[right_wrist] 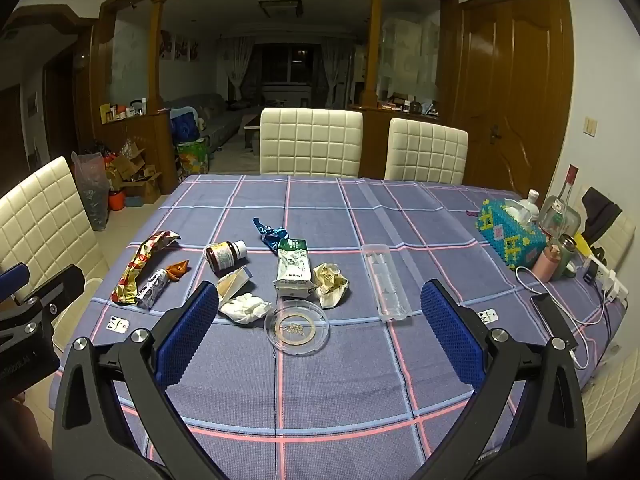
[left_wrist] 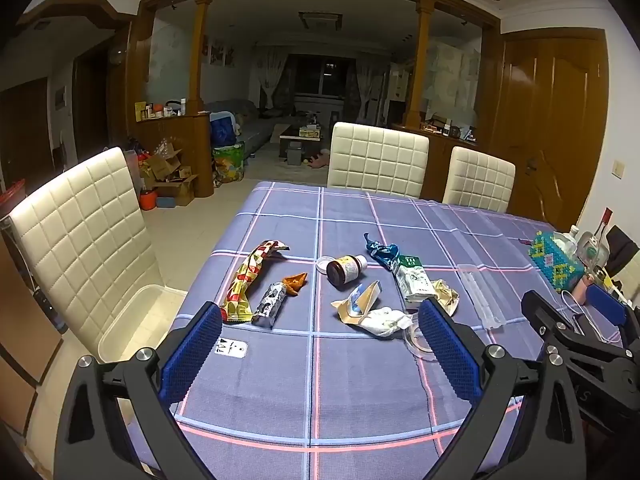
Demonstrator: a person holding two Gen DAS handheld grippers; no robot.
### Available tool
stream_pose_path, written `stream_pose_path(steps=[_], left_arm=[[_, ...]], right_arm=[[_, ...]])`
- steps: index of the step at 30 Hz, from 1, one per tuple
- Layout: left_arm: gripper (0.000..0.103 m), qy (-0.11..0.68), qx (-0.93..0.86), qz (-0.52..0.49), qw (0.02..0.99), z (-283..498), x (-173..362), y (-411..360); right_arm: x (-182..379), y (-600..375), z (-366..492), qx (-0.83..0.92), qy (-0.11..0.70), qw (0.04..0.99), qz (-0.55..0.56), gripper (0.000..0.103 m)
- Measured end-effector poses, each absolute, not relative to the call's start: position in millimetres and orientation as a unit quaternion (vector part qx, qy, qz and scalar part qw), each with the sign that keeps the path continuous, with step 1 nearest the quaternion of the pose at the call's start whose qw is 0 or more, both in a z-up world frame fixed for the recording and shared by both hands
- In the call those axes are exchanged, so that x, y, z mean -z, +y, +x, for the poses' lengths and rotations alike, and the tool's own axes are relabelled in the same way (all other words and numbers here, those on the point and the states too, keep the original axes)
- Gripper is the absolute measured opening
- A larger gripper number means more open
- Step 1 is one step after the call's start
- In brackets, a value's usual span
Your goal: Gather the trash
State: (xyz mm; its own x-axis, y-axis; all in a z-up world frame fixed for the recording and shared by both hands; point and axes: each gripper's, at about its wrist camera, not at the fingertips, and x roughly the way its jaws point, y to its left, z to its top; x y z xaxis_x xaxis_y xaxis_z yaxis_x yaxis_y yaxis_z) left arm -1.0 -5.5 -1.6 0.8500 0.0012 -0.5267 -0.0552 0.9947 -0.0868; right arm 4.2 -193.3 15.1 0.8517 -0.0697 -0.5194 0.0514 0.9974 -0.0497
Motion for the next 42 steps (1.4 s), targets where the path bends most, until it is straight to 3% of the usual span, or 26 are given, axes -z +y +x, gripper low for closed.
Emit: stream_pose_path(steps=[42], left_arm=[[0.096,0.272,-0.013,-0.049,0.961,-4.4,-2.8,-1.1]], right_arm=[[-13.6,-190.1,3.5,0.032,0.270,0.962,-0.020,0.100]])
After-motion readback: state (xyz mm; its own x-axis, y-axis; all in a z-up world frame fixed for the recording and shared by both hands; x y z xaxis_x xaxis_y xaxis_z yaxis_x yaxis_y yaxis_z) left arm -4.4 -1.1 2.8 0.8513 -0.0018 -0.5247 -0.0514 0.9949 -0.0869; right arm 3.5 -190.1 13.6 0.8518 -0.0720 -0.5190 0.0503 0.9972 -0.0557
